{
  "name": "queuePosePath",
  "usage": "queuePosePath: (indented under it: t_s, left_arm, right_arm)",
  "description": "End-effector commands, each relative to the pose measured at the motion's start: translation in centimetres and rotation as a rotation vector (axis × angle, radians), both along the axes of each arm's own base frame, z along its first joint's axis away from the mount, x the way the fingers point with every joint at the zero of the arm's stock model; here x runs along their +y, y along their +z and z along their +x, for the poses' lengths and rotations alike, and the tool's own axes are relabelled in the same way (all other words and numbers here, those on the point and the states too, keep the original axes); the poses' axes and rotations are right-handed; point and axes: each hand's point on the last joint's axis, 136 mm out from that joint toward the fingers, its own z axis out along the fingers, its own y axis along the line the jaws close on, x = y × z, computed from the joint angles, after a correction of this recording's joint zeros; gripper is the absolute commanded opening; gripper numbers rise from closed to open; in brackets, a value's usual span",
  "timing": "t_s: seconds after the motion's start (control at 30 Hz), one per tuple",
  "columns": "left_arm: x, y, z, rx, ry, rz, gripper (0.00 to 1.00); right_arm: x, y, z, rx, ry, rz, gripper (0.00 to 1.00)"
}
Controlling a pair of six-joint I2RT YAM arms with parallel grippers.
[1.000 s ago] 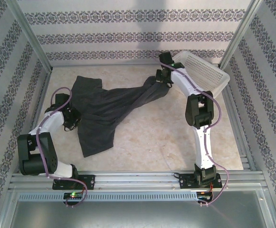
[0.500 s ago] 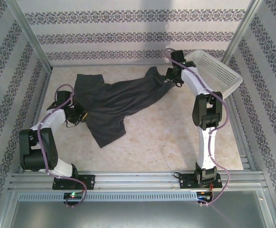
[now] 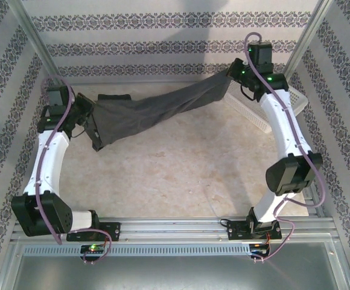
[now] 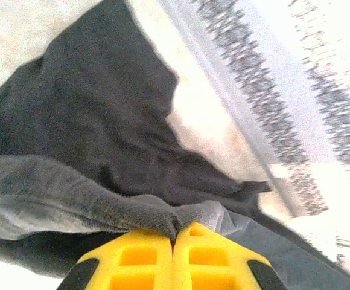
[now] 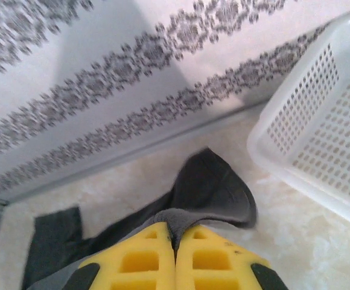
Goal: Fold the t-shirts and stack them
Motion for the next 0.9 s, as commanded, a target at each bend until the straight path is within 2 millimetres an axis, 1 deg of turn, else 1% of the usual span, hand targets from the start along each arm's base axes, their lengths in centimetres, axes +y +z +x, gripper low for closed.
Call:
queuePosePath:
  t_s: [0.0, 0.1, 0.2, 0.27, 0.3, 0.37, 0.4, 0.47, 0.57, 0.63, 0.7, 0.73, 0.83, 0.87]
  left_arm:
    - [1.9, 6.3, -2.0, -0.119, 0.096, 0.021, 0.0]
    - [3.4, 10.5, -4.5, -0.207, 0.2, 0.07, 0.0]
    - [4.7, 13.9, -7.2, -0.308, 0.306, 0.095, 0.0]
    - [5.1, 15.6, -8.5, -0.358, 0.348, 0.102, 0.0]
    - [5.2, 15.9, -8.8, -0.363, 0.359, 0.101, 0.0]
    - [5.2, 16.1, -8.8, -0.356, 0.359, 0.106, 0.0]
    - [5.2, 15.7, -8.6, -0.341, 0.356, 0.106, 0.0]
    - [5.2, 14.1, -7.4, -0.296, 0.344, 0.085, 0.0]
    - [4.7, 11.1, -4.6, -0.21, 0.293, 0.043, 0.0]
    - [4.4, 8.8, -2.3, -0.151, 0.246, 0.023, 0.0]
    - [4.2, 6.5, -0.1, -0.104, 0.206, -0.008, 0.0]
    - [4.1, 5.5, 1.3, -0.092, 0.181, -0.022, 0.0]
    - [4.1, 2.6, 4.9, -0.049, 0.122, -0.058, 0.0]
    - [4.2, 2.1, 6.1, -0.051, 0.106, -0.077, 0.0]
  right_arm:
    - [-0.4, 7.2, -2.7, -0.192, -0.002, 0.068, 0.0]
    - [-1.5, 10.8, -5.9, -0.314, -0.039, 0.075, 0.0]
    - [-2.8, 13.6, -9.5, -0.437, -0.086, 0.097, 0.0]
    - [-3.3, 14.6, -11.4, -0.491, -0.108, 0.115, 0.0]
    - [-3.3, 15.0, -12.1, -0.507, -0.109, 0.127, 0.0]
    - [-3.1, 14.8, -12.7, -0.506, -0.098, 0.15, 0.0]
    - [-2.8, 14.4, -12.7, -0.496, -0.084, 0.162, 0.0]
    - [-2.1, 12.9, -11.9, -0.449, -0.063, 0.18, 0.0]
    - [-0.5, 10.5, -9.8, -0.376, -0.005, 0.205, 0.0]
    - [1.1, 8.2, -7.5, -0.31, 0.044, 0.23, 0.0]
    - [2.3, 6.4, -5.5, -0.261, 0.075, 0.251, 0.0]
    - [3.0, 5.3, -4.1, -0.238, 0.089, 0.259, 0.0]
    - [4.4, 3.6, -0.6, -0.205, 0.123, 0.289, 0.0]
    - [4.7, 3.3, 0.5, -0.195, 0.133, 0.296, 0.0]
